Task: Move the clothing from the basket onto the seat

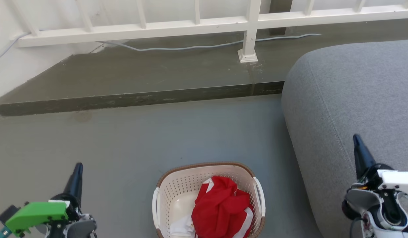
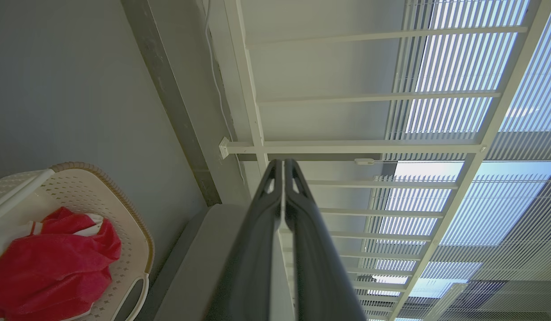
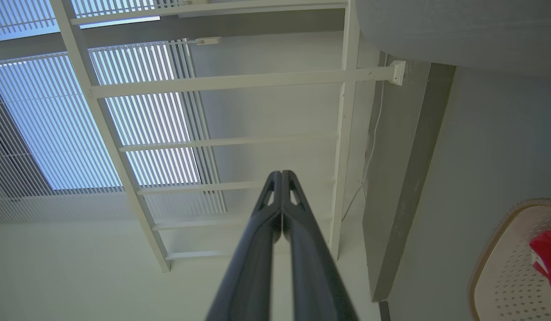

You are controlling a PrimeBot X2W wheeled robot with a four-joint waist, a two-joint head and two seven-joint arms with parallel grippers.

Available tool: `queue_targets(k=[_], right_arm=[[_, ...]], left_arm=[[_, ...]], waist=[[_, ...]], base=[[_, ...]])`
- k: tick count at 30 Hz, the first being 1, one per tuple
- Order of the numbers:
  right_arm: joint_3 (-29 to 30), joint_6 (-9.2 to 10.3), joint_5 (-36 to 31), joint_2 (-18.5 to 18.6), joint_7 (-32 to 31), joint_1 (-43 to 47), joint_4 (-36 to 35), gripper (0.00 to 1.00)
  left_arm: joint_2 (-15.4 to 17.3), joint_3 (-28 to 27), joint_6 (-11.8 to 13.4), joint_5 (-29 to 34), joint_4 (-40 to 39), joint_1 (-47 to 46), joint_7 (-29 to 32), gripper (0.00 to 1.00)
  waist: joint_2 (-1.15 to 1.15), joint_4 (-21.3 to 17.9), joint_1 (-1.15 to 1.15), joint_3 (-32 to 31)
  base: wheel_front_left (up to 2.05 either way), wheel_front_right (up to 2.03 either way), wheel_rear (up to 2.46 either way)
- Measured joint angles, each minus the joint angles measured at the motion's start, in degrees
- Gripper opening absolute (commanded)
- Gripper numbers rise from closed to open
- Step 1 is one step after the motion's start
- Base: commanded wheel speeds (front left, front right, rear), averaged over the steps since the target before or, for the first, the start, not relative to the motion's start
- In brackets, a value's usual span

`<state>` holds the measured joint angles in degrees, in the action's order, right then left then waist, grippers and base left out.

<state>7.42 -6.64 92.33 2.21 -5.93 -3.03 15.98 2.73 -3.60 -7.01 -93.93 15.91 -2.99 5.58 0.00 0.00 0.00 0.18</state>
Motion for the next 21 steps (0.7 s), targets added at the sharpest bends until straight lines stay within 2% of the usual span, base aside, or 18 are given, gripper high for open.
queue_targets(k=[1,2,14,21], right_arm=[[-0.02,0.14,0.0,-0.23,0.0,0.24,0.52,0.0],[-0.09,0.15,0.0,-0.52,0.0,0.74,1.18,1.0],[-0.15,0.16,-1.05,-0.71,0.86,2.09,1.29,1.0],[-0.58,0.16,-3.67,0.02,2.22,2.04,0.52,1.0]], left_arm=[[-0.12,0.05,0.03,0.0,0.58,0.26,0.0,0.0],[-0.37,0.14,0.03,0.0,1.15,0.79,0.0,1.0],[-0.87,0.57,0.04,0.09,1.4,1.83,-0.58,1.0],[-0.75,1.92,0.04,2.93,-0.05,1.64,-1.75,1.0]], waist=[[0.0,0.0,0.0,0.0],[0.0,0.0,0.0,0.0],[0.0,-0.01,0.0,0.07],[0.0,0.01,0.0,0.14]], base=[[0.0,0.0,0.0],[0.0,0.0,0.0],[0.0,0.0,0.0],[0.0,0.0,0.0]])
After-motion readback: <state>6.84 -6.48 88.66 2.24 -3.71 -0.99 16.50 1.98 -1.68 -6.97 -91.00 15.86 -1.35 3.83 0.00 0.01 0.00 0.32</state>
